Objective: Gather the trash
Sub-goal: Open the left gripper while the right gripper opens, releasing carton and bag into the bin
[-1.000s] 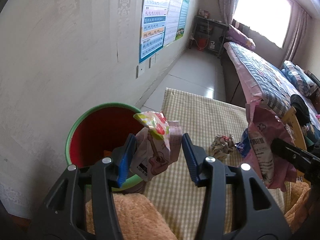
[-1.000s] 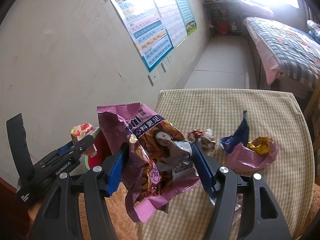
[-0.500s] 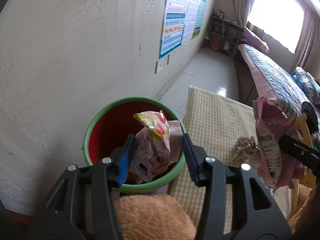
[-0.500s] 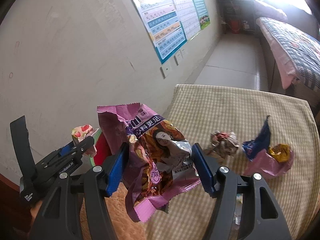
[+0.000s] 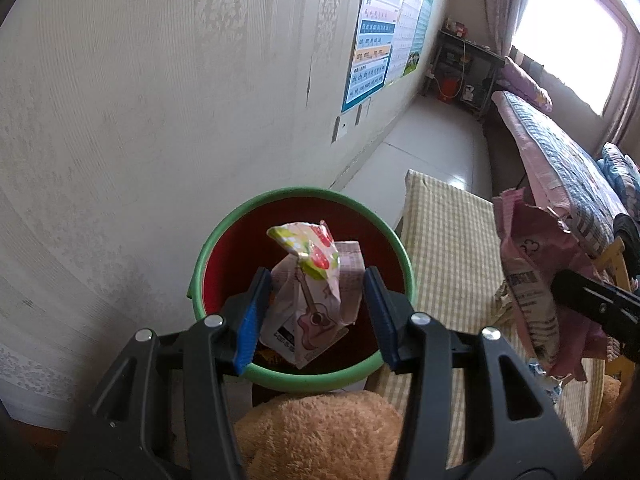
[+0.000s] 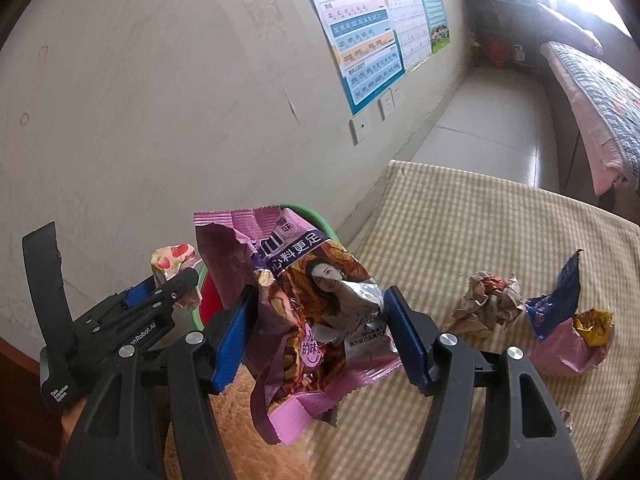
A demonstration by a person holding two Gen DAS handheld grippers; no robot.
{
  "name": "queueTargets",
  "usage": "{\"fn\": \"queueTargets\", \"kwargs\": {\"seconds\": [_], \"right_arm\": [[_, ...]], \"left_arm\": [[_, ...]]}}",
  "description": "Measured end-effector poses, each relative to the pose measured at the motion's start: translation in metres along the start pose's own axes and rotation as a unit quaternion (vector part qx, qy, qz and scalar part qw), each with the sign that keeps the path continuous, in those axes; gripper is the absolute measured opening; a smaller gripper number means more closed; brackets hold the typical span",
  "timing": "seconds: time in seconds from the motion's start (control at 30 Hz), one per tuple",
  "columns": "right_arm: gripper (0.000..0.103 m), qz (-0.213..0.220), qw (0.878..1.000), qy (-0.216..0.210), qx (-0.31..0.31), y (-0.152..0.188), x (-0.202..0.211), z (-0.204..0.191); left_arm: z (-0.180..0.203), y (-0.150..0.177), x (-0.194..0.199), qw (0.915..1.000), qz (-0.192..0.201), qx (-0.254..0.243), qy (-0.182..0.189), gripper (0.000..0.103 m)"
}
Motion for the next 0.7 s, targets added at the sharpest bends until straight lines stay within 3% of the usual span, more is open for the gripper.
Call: {"fn": "queueTargets", "kwargs": {"seconds": [0.7], "right_arm": [[0.063,-0.028,0.999,-0.028,-0.006,-0.027,-0.05,-0.014]], "left_arm": [[-0.013,-0.006,-0.031,0.9995,-0.024,0.016,0.01,0.046]]}}
Point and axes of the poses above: each gripper's, at about its wrist camera, not at the fingertips, and x roughly against the way its jaws point, z to its right, y to its underside, the point moved 6 cm from there along -x, roughly the way its jaws point, and after that the axes turned 4 degrees about -z, right-handed, at the moved point
